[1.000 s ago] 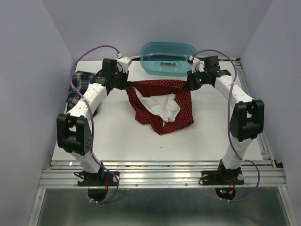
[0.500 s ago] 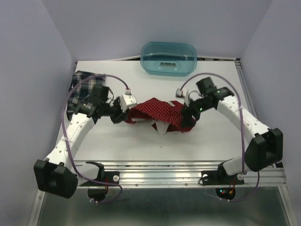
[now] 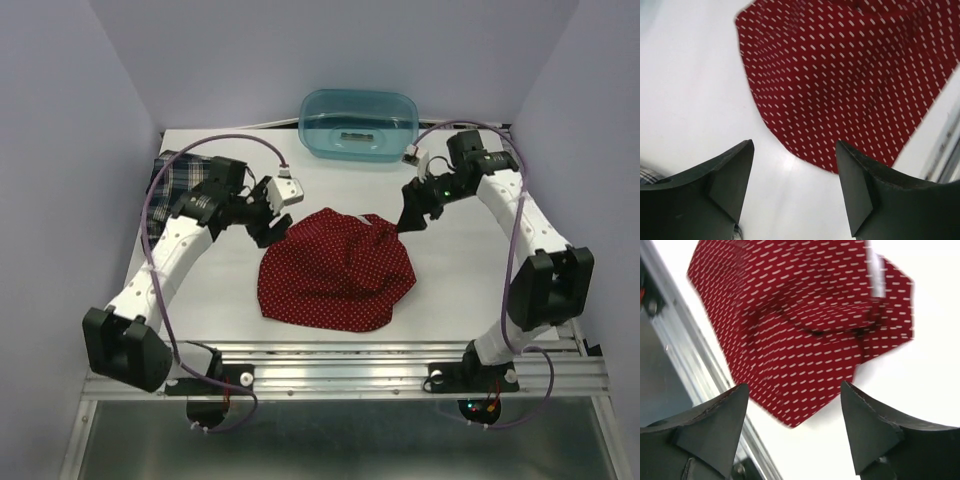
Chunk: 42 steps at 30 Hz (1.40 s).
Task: Fold and stack the skirts
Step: Flatten the skirt out
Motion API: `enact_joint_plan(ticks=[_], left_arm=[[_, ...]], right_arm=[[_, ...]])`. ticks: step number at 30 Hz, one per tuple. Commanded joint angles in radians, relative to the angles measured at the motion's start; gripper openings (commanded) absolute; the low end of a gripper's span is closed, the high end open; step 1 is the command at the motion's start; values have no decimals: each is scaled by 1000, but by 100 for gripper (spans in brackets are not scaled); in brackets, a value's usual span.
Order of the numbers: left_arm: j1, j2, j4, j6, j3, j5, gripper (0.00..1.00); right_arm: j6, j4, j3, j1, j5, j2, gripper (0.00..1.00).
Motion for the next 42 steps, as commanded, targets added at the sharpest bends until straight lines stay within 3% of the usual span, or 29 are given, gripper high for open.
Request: enact_joint_plan(ticks=[1, 4, 11, 19, 27, 31, 33, 34, 35, 37, 42], left_arm=[[9, 168, 278, -312, 74, -57, 75], [12, 321, 356, -413, 169, -119, 72], [-8, 654, 364, -499, 398, -154, 70], [-49, 830, 385, -552, 505, -148, 69], [-100, 926, 385, -568, 533, -107, 64], [-100, 976, 375, -585, 561, -80, 42], [-98, 989, 372, -586, 576, -87, 33], [-95, 990, 372, -586, 596, -96, 18], [-92, 984, 370, -588, 610, -99, 11], [-65, 964, 365, -595, 662, -100, 0], [20, 809, 382, -579, 754, -110, 0]], right_arm=[[224, 151, 51, -41, 15, 142, 75], [344, 252, 54, -41, 71, 232, 68], [475, 354, 51, -41, 94, 328, 69], [518, 464, -29, -9, 117, 377, 64], [502, 465, -28, 47, 58, 424, 49], [485, 451, -6, 47, 74, 437, 33], [464, 440, 40, 47, 97, 438, 18], [459, 431, 58, 47, 121, 434, 14], [453, 428, 80, 47, 135, 429, 1], [426, 414, 161, 47, 185, 412, 1], [341, 406, 366, 47, 333, 355, 1]])
